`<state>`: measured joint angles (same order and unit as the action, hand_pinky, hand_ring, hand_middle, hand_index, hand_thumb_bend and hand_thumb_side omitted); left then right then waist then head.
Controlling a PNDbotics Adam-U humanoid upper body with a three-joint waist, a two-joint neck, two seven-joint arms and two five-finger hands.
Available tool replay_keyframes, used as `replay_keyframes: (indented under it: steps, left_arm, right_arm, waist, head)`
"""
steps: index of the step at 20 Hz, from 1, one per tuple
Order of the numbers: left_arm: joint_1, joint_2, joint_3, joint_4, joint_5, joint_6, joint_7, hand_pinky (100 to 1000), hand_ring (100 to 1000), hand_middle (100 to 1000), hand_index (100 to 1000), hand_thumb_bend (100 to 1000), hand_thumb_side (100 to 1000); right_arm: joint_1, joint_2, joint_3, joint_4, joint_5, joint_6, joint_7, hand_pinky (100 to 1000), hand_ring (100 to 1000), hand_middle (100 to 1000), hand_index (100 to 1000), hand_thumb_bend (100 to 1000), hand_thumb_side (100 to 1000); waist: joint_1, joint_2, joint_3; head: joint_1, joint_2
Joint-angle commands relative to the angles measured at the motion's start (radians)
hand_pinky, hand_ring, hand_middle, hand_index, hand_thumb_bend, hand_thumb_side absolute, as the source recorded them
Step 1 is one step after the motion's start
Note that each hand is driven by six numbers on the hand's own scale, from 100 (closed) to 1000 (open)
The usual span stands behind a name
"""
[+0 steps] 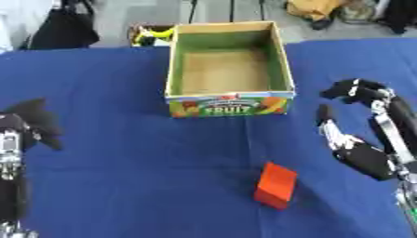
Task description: Pick up objects on the table and place them in the box.
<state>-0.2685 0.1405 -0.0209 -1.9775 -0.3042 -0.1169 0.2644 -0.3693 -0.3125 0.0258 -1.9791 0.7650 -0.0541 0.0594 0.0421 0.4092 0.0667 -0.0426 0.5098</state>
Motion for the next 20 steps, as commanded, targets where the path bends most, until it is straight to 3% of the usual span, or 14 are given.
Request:
replay_keyframes:
  steps: [1, 8, 10, 14, 15, 17, 20]
  left_arm:
    - [-0.005, 0.005, 0.007, -0.023, -0.004, -0.002, 0.004, 361, 484, 527, 751, 100, 1000]
    - [-0.007, 0.004, 0.007, -0.023, -0.004, -0.002, 0.005, 362, 484, 527, 751, 100, 1000]
    - [-0.007, 0.004, 0.007, -0.023, -0.005, -0.002, 0.005, 362, 484, 527, 751, 100, 1000]
    - [-0.007, 0.005, 0.008, -0.023, -0.006, -0.002, 0.005, 362, 484, 527, 751, 100, 1000]
    - [-0.006, 0.005, 0.008, -0.023, -0.006, -0.001, 0.006, 362, 484, 527, 751, 100, 1000]
    - [-0.005, 0.005, 0.008, -0.023, -0.006, -0.001, 0.006, 362, 483, 526, 751, 100, 1000]
    - [-0.004, 0.005, 0.008, -0.023, -0.006, 0.000, 0.006, 362, 483, 526, 751, 100, 1000]
  right_arm:
    - [-0.008, -0.011, 0.002, -0.021, 0.006, -0.001, 0.003, 667, 810, 621, 721, 100, 764]
    - [-0.007, -0.012, 0.003, -0.021, 0.006, -0.003, 0.009, 668, 812, 622, 723, 100, 769]
    - [-0.008, -0.013, 0.004, -0.021, 0.009, -0.004, 0.018, 666, 815, 625, 729, 111, 825]
    - [-0.015, -0.024, 0.004, -0.021, 0.039, 0.000, 0.059, 661, 818, 637, 743, 376, 962]
    - [-0.018, -0.028, 0.003, -0.021, 0.051, 0.001, 0.072, 661, 818, 637, 743, 376, 962]
    - [-0.025, -0.045, 0.008, -0.021, 0.077, 0.003, 0.098, 660, 808, 638, 755, 507, 1000]
    - [-0.036, -0.073, 0.024, -0.021, 0.121, 0.007, 0.141, 656, 772, 603, 751, 572, 1000]
  waist:
    - [-0.001, -0.023, 0.001]
    - [-0.001, -0.021, 0.004]
    - [-0.001, -0.022, 0.005]
    - [-0.002, -0.025, 0.002]
    - [-0.002, -0.025, 0.002]
    - [-0.003, -0.027, 0.001]
    - [-0.005, -0.029, 0.000]
  head:
    - [0.004, 0.006]
    - [0.017, 0.007]
    - [0.018, 0.005]
    - [0.019, 0.003]
    - [0.020, 0.003]
    - [0.021, -0.001]
    - [0.020, -0.007]
